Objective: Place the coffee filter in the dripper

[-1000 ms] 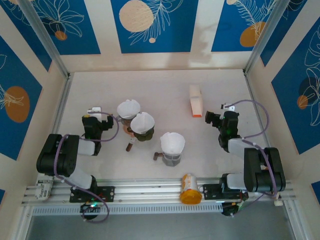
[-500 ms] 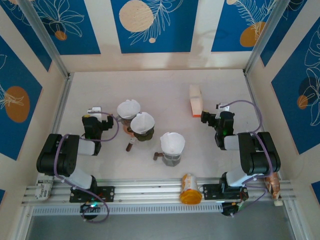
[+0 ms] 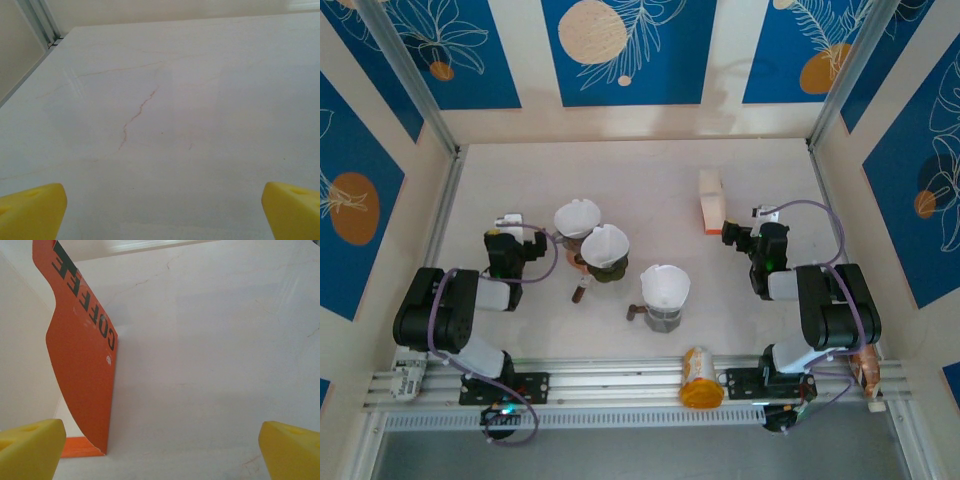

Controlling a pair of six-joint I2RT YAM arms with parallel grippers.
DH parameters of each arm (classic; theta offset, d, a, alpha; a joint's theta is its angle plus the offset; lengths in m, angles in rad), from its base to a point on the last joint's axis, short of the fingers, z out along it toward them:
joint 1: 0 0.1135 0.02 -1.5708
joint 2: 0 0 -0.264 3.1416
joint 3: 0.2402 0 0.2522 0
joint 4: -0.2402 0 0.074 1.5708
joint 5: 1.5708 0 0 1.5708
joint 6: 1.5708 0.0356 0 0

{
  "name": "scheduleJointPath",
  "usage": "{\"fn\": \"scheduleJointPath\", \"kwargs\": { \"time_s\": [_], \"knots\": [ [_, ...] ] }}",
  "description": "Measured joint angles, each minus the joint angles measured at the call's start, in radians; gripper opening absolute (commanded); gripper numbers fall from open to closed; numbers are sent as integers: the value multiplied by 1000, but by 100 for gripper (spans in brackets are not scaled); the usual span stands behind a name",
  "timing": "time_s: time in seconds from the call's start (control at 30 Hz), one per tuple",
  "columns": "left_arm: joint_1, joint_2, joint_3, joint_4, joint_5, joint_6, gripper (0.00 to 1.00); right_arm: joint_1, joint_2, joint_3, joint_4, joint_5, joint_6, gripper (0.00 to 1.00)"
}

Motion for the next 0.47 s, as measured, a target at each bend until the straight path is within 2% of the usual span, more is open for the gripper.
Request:
{"fn": "scheduleJointPath", "kwargs": {
  "time_s": [0.47],
  "knots": [
    [0, 0, 0, 0, 0, 0, 100, 7, 0, 0, 0, 0, -4, 99]
  ]
}}
